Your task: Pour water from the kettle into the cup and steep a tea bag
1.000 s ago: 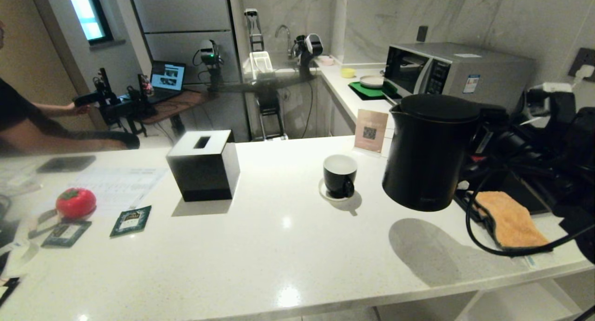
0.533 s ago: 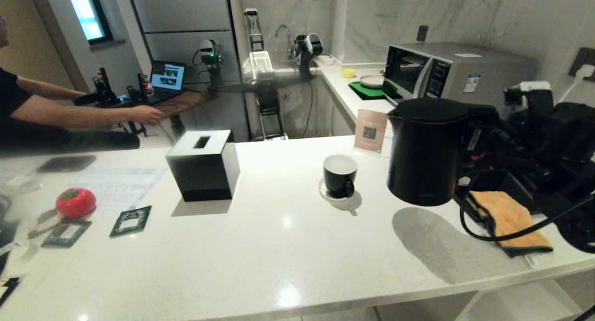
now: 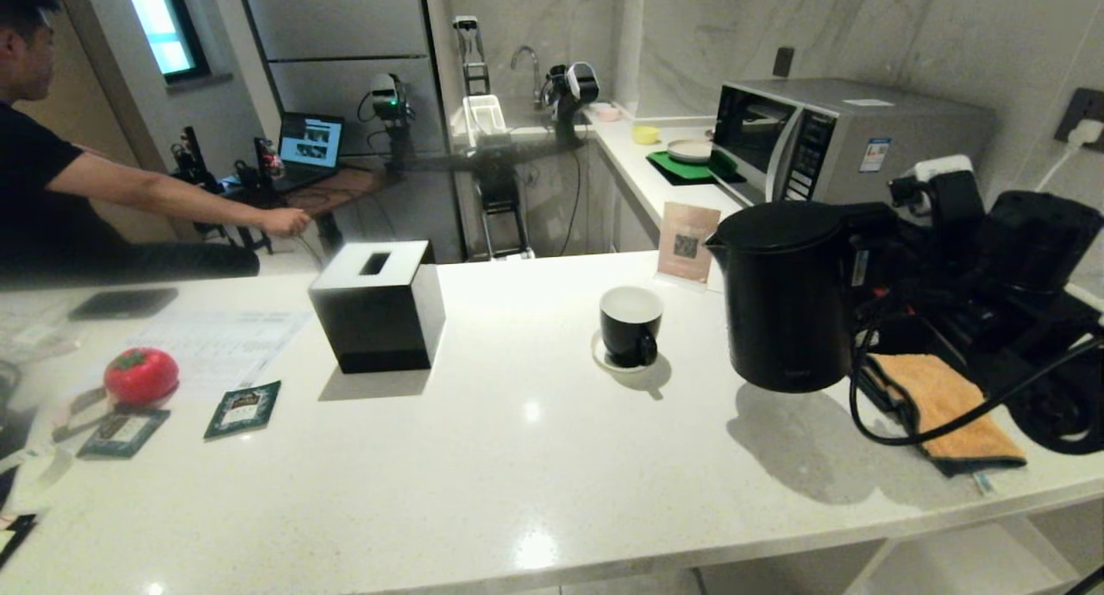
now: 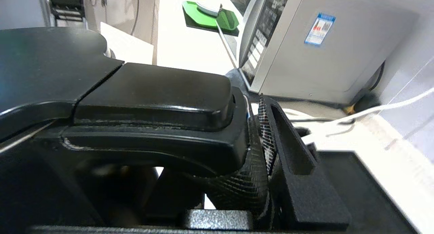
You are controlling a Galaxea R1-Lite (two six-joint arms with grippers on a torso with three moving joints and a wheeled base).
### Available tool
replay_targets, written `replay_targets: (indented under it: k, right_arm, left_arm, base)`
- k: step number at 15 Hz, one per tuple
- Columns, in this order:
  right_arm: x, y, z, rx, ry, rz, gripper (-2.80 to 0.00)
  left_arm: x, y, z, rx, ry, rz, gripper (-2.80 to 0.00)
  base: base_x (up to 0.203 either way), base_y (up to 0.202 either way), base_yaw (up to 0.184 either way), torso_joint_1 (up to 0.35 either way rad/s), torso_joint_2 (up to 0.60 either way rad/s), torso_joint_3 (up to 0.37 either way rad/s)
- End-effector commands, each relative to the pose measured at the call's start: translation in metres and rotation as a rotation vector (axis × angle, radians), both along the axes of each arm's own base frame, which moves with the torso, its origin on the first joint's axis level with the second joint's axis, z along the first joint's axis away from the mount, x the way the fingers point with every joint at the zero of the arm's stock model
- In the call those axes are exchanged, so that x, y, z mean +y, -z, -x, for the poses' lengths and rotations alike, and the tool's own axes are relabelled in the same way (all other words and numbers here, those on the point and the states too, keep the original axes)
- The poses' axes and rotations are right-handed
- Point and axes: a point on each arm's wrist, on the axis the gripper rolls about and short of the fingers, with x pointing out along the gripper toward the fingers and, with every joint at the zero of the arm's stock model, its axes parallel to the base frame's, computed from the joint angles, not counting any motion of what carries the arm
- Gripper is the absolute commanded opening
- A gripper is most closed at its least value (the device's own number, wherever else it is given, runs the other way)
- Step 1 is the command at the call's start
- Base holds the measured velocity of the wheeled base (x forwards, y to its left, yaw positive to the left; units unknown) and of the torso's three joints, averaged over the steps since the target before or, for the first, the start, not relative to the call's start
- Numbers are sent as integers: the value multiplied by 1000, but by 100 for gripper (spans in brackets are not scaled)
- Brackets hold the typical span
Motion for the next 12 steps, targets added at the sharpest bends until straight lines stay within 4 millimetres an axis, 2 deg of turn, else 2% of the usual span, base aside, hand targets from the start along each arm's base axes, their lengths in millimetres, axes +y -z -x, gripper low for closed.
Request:
replay_targets:
  k: [1,12]
  right_arm:
    - [2,-7,-9,-14,5,42,-280]
    - [8,4,-42,14,12,170,-280]
  left_arm:
    - [0,0,0,1,0,1,-280]
    - [0,0,0,0,0,1,-280]
  base:
    - [0,0,0,0,0,0]
    - [0,0,0,0,0,0]
